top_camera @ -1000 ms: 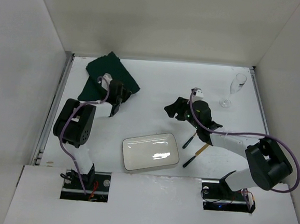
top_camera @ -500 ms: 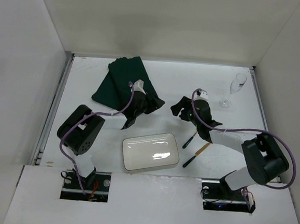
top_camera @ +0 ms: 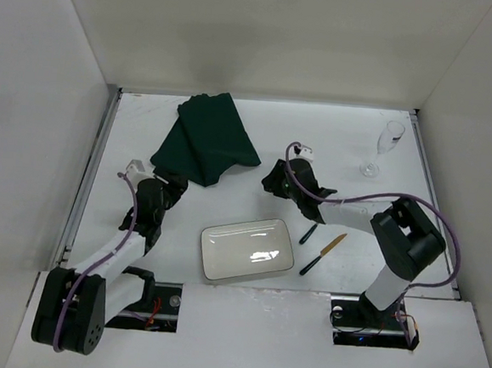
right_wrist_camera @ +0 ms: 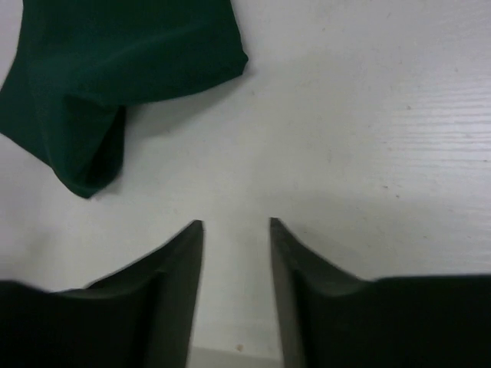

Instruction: Set the dinner table for one person

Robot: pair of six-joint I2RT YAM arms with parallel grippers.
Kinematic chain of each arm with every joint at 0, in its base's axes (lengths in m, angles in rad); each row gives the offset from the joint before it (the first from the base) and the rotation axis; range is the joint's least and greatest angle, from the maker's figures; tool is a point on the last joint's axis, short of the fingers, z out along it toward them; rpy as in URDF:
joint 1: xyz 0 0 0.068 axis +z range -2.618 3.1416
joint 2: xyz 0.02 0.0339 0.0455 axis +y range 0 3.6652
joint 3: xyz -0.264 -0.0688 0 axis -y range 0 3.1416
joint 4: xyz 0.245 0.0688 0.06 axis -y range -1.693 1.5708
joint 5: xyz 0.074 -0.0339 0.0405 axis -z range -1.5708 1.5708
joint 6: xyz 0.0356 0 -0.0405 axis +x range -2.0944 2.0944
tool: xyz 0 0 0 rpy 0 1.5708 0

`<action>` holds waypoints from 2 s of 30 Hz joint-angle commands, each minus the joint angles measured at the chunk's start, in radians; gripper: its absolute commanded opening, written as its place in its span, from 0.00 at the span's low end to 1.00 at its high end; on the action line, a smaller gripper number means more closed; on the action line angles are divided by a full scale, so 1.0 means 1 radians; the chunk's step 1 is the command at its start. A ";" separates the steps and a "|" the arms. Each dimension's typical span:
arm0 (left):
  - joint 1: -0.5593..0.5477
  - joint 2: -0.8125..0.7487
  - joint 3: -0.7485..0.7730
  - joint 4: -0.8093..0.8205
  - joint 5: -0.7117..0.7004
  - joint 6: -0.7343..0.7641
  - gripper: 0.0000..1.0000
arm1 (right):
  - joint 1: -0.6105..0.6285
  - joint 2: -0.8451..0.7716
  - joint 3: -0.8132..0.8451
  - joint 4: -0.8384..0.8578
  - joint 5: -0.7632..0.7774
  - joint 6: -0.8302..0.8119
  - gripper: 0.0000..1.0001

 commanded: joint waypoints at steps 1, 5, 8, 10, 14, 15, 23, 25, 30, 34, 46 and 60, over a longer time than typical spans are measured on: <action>0.032 -0.050 -0.043 -0.108 -0.028 0.004 0.52 | -0.001 0.062 0.135 -0.058 0.070 0.080 0.50; 0.051 -0.067 -0.080 -0.114 -0.048 -0.005 0.52 | -0.001 0.153 0.268 -0.153 0.136 0.221 0.60; 0.040 -0.061 -0.092 -0.097 -0.045 -0.005 0.52 | -0.001 0.228 0.377 -0.212 0.130 0.281 0.61; 0.028 -0.044 -0.096 -0.068 -0.038 0.007 0.52 | -0.001 0.288 0.460 -0.279 0.127 0.321 0.61; 0.034 -0.047 -0.115 -0.046 -0.019 0.008 0.52 | -0.001 0.366 0.567 -0.396 0.128 0.398 0.61; 0.034 -0.055 -0.119 -0.042 -0.019 0.008 0.52 | -0.001 0.375 0.578 -0.407 0.127 0.416 0.61; 0.039 -0.078 -0.141 -0.023 -0.021 -0.004 0.52 | -0.005 0.435 0.684 -0.503 0.107 0.527 0.61; 0.046 -0.082 -0.147 -0.016 -0.018 -0.005 0.52 | -0.005 0.446 0.699 -0.526 0.116 0.547 0.60; 0.033 -0.093 -0.161 -0.008 -0.018 -0.010 0.52 | -0.005 0.392 0.615 -0.482 0.174 0.591 0.59; 0.034 -0.099 -0.166 -0.002 -0.019 -0.010 0.52 | -0.004 0.349 0.557 -0.460 0.222 0.608 0.59; 0.022 -0.084 -0.170 0.032 -0.025 -0.010 0.52 | -0.027 0.317 0.521 -0.373 0.267 0.539 0.61; 0.022 -0.082 -0.169 0.035 -0.027 -0.013 0.52 | -0.032 0.466 0.733 -0.538 0.171 0.580 0.53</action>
